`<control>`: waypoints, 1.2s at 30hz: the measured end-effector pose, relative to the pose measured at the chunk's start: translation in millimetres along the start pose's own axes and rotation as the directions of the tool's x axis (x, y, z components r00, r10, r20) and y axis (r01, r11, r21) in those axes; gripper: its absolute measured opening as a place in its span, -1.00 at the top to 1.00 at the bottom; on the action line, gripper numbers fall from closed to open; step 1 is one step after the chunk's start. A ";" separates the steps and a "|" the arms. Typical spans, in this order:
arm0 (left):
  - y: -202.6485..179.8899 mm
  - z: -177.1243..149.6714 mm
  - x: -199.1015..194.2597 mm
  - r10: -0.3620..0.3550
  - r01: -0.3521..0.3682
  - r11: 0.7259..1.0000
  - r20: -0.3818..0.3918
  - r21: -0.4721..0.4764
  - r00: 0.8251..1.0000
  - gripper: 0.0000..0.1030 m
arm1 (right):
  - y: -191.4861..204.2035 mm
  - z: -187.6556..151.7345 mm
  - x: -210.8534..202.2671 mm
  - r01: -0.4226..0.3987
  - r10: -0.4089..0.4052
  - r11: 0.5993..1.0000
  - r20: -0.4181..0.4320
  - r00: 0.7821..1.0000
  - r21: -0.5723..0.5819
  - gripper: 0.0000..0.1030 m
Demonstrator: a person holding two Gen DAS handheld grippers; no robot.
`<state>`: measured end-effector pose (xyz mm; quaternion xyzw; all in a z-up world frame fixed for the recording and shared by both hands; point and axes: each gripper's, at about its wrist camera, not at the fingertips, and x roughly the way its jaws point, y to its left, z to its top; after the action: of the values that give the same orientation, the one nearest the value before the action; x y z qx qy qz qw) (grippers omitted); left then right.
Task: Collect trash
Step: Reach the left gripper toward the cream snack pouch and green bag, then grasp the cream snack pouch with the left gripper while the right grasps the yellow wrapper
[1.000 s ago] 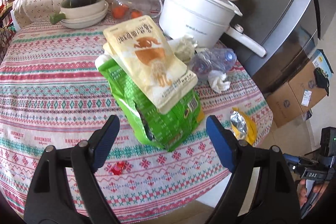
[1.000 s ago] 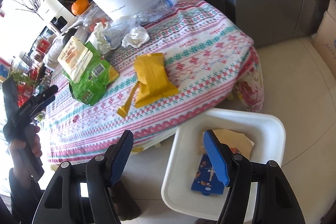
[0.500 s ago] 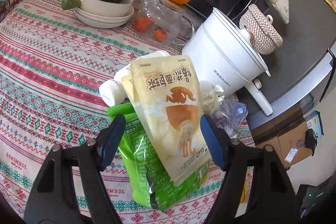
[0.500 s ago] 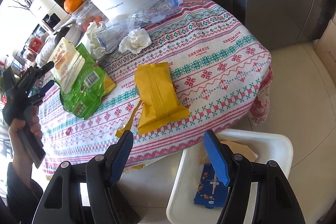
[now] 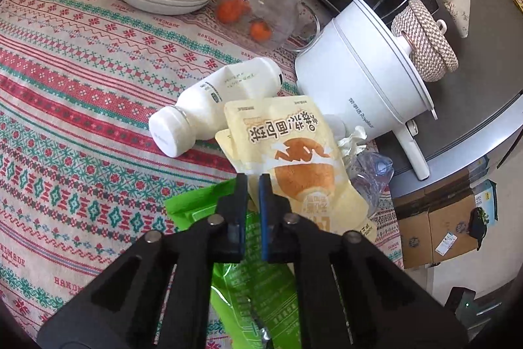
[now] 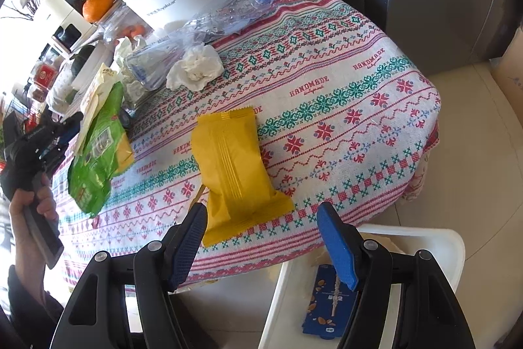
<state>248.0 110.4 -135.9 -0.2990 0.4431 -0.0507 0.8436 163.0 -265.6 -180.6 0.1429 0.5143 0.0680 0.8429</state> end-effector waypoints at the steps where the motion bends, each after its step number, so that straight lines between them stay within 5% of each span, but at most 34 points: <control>1: -4.2 -1.5 0.1 0.006 -0.006 1.000 -0.006 0.019 1.000 0.96 | 0.0 0.0 1.2 0.000 0.000 1.000 -0.003 1.000 0.002 -0.38; 16: -50.5 -14.4 -45.8 -0.073 0.072 0.979 -0.001 0.189 0.997 0.99 | -1.8 0.1 0.6 -0.007 0.007 0.999 0.001 1.000 0.033 -0.38; 17: -48.3 -12.9 -45.4 -0.059 0.056 0.979 0.010 0.194 0.998 0.85 | -1.4 -0.2 0.5 -0.008 0.008 0.999 0.001 1.000 0.036 -0.38; 20: -34.9 -4.3 -42.1 -0.053 0.045 0.987 0.048 0.155 0.997 -0.38 | 0.7 -0.9 1.1 -0.019 0.019 0.999 -0.005 1.000 0.044 -0.38; 21: -30.6 -1.3 -41.8 -0.055 0.045 0.990 0.068 0.134 0.996 -0.43 | 1.8 -1.1 1.2 -0.022 0.022 0.999 -0.006 1.000 0.042 -0.38; 33: -11.1 23.0 22.1 -0.150 0.150 0.989 -0.040 -0.012 0.988 -0.41 | 1.4 4.6 10.5 -0.014 0.015 0.999 -0.020 1.000 0.036 -0.38; 34: -10.1 24.5 22.3 -0.163 0.162 0.987 -0.038 -0.020 0.986 -0.35 | 1.1 5.1 10.8 -0.014 0.015 0.999 -0.020 1.000 0.035 -0.38; 36: -7.9 26.2 22.6 -0.184 0.182 0.983 -0.043 -0.031 0.982 0.20 | 1.3 6.3 12.2 -0.014 0.015 0.999 -0.019 1.000 0.033 -0.38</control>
<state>283.4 108.1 -136.6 -0.3487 0.4334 -0.1288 0.8209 174.2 -262.2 -187.8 0.1596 0.5225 0.0671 0.8349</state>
